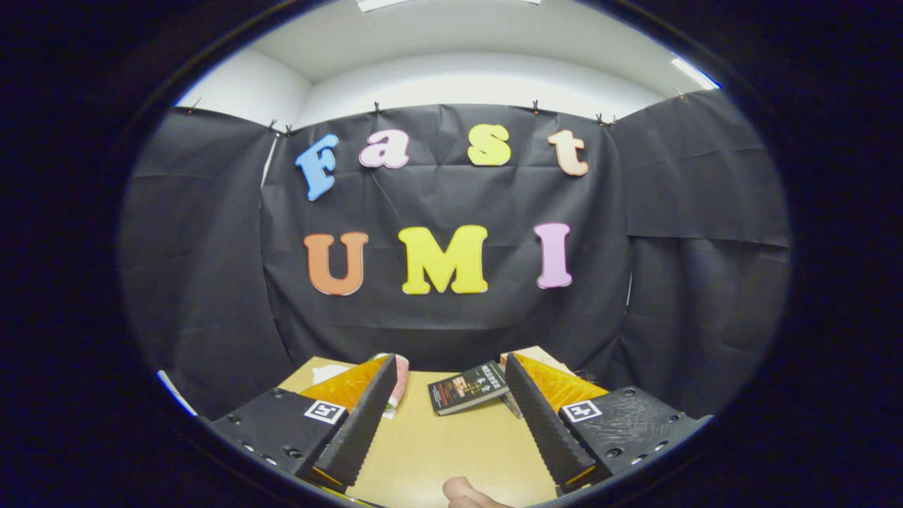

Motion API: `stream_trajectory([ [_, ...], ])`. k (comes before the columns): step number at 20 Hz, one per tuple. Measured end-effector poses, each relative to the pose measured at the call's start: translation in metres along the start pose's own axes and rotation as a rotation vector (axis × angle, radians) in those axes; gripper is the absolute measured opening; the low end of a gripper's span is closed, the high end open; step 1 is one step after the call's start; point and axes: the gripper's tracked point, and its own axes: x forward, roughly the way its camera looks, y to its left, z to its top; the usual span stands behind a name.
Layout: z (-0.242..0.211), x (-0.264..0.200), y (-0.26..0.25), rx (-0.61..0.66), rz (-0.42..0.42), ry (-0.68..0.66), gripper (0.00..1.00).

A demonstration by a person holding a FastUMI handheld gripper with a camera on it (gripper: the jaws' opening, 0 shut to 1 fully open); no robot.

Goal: Open the storage box then place both shoes into the box .Put the left shoe in first, then the right shoe, with the right side of both shoes facing outward in a uniform manner.

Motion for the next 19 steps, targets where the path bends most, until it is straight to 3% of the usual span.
stream_trajectory([
  [7, 0.009, -0.031, 0.022, -0.035, 0.065, -0.105, 0.96],
  [10, 0.001, -0.032, 0.023, -0.05, 0.073, -0.087, 0.96],
  [19, -0.007, -0.026, 0.001, -0.042, 0.005, -0.057, 0.96],
])
